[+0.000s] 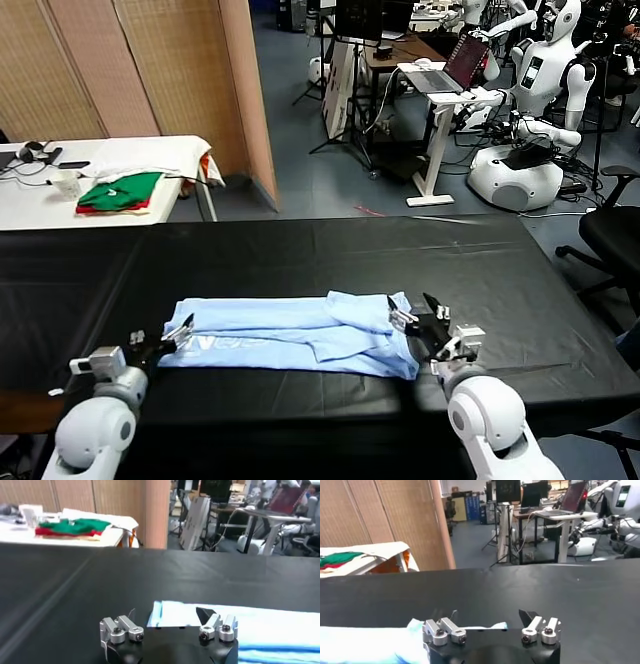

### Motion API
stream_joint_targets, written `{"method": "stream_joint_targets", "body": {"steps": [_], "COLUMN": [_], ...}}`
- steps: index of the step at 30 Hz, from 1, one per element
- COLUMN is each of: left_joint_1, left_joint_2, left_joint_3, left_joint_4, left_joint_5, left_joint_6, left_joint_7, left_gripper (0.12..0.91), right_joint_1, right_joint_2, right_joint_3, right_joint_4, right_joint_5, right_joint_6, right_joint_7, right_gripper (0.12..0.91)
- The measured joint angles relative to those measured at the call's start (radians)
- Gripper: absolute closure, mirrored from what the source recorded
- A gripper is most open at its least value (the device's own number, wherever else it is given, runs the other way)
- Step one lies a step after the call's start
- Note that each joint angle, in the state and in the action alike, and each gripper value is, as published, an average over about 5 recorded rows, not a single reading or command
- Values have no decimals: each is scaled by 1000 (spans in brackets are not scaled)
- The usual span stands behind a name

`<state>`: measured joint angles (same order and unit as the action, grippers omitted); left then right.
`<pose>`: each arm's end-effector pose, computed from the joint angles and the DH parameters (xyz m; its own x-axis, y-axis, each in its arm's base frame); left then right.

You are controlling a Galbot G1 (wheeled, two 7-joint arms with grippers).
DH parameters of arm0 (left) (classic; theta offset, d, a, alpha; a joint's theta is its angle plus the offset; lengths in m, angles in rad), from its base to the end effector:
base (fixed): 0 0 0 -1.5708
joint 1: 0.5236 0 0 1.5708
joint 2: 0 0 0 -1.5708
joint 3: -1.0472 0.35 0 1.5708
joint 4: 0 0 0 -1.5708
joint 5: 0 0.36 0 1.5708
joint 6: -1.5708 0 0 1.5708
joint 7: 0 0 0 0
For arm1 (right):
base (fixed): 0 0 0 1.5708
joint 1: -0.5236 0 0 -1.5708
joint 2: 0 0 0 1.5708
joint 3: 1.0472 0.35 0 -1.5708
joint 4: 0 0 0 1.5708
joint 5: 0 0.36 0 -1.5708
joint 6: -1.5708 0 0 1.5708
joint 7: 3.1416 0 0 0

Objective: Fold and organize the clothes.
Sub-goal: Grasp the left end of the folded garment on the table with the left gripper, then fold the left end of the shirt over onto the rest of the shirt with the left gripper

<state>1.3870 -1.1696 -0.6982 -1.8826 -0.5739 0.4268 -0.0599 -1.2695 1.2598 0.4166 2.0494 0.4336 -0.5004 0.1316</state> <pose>0.2524 0.1483 -0.2985 -0.9142 -0.0313 0.4041 -0.0849 0.9897 -0.1154 0.2689 -0.0239 -0.2513 -0.9385 -0.1681 0.3014 -0.1414 0.9840 0.1083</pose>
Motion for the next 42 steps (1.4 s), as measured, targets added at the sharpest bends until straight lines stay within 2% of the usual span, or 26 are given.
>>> {"method": "stream_joint_targets", "body": {"steps": [11,14,18,25,28,31,34,37,42], "left_joint_1": [3,1,4,14,10,6,10,23,52], "left_joint_2": [-12,-15,-21,-31,-32,-30,-22,-8,35], "left_joint_3": [-2,1,6,14,12,7,1,-9,-42], "left_joint_4": [36,42,39,25,24,22,11,-5,-13], "left_joint_5": [-28,-25,-12,15,-9,-51,-46,30,223], "left_joint_6": [-9,-10,-10,-6,11,32,40,19,-51], "left_joint_7": [-2,-2,3,21,21,16,15,24,41], "left_gripper": [129,170,322,739,822,841,841,841,841], "right_joint_1": [-18,-19,-19,-12,-10,-11,-14,-20,-35], "right_joint_2": [9,11,13,17,19,20,20,19,18], "right_joint_3": [6,5,3,-4,-5,-4,1,11,27], "right_joint_4": [16,17,16,13,13,15,19,27,41], "right_joint_5": [-6,-7,-9,-10,-10,-10,-8,-4,3], "right_joint_6": [3,5,8,9,11,14,16,17,17], "right_joint_7": [2,2,1,-1,-1,-1,-1,1,3], "right_gripper": [118,118,118,118,118,118,118,118,118]}}
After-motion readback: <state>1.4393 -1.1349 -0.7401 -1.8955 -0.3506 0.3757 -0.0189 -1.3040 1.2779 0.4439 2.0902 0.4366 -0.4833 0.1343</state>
